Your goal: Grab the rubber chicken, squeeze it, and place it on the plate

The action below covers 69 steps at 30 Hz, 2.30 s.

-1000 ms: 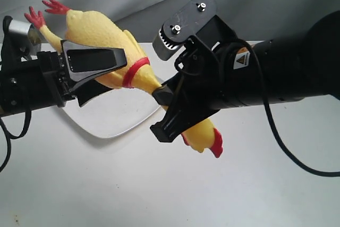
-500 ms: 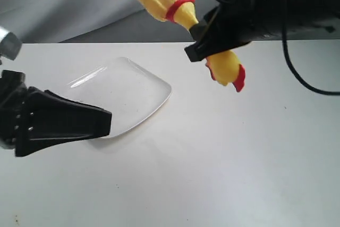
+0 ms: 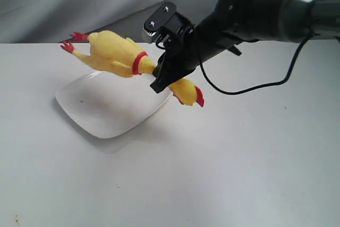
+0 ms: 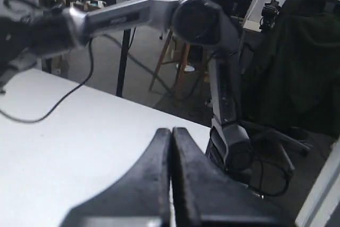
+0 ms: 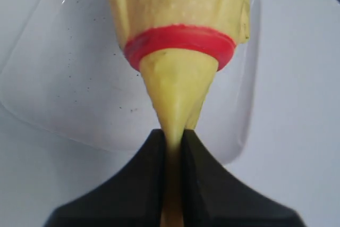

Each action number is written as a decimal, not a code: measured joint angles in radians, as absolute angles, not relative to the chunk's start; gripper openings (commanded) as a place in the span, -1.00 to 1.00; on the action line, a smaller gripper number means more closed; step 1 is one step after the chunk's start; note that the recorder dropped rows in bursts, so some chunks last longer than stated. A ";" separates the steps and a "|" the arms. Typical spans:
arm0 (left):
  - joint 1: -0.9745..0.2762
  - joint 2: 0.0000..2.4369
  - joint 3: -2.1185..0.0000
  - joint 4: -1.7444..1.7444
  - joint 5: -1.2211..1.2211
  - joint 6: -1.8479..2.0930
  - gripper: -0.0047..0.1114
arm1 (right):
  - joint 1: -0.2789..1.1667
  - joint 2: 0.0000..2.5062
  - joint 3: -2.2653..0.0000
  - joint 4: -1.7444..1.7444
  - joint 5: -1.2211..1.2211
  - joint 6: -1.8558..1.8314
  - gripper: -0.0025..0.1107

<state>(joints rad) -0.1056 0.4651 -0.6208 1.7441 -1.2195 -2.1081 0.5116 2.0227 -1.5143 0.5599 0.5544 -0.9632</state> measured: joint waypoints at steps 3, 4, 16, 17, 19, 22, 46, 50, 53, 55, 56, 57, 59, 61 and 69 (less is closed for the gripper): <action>-0.106 0.364 -0.621 1.744 -1.194 -2.116 -0.92 | 0.512 2.094 -1.535 0.678 0.553 -1.076 -0.96; -0.106 0.334 -0.621 1.744 -1.184 -2.116 -0.92 | 0.512 2.115 -1.540 0.710 0.553 -1.109 -0.96; -0.106 0.222 -0.621 1.746 -1.132 -2.116 -0.92 | 0.512 2.202 -1.551 0.792 0.561 -1.164 -0.05; -0.106 0.222 -0.621 1.748 -1.132 -2.116 -0.92 | 0.512 2.202 -1.554 0.802 0.561 -1.164 0.01; -0.106 0.220 -0.621 1.748 -1.132 -2.116 -0.92 | 0.512 2.196 -1.554 0.804 0.561 -1.163 0.03; -0.106 0.220 -0.621 1.748 -1.132 -2.116 -0.92 | 0.512 2.121 -1.554 0.709 0.615 -1.082 -0.03; -0.106 0.212 -0.396 1.748 -0.734 -2.061 -0.92 | 0.767 0.676 -0.921 0.165 0.450 -0.490 -0.96; -0.106 0.212 -0.332 1.750 -0.683 -2.048 -0.92 | 0.767 0.543 -0.766 0.161 0.340 -0.468 -0.96; -0.106 0.212 -0.304 1.750 -0.669 -2.045 -0.92 | 0.767 0.468 -0.656 0.181 0.261 -0.464 -0.96; -0.106 0.212 -0.295 1.750 -0.669 -2.043 -0.92 | 0.767 0.428 -0.600 0.201 0.218 -0.464 -0.96; -0.106 0.212 -0.292 1.751 -0.672 -2.042 -0.92 | 0.767 0.414 -0.574 0.211 0.201 -0.462 -0.96; -0.106 0.212 -0.291 1.751 -0.673 -2.042 -0.92 | 0.767 0.404 -0.553 0.218 0.189 -0.462 -0.96; -0.106 0.212 -0.289 1.751 -0.673 -2.040 -0.92 | 0.767 0.395 -0.526 0.228 0.183 -0.460 -0.96; -0.106 0.212 -0.289 1.751 -0.676 -2.040 -0.92 | 0.767 0.393 -0.512 0.233 0.193 -0.460 -0.96; -0.106 0.212 -0.289 1.751 -0.680 -2.040 -0.92 | 0.767 0.393 -0.507 0.238 0.215 -0.460 -0.96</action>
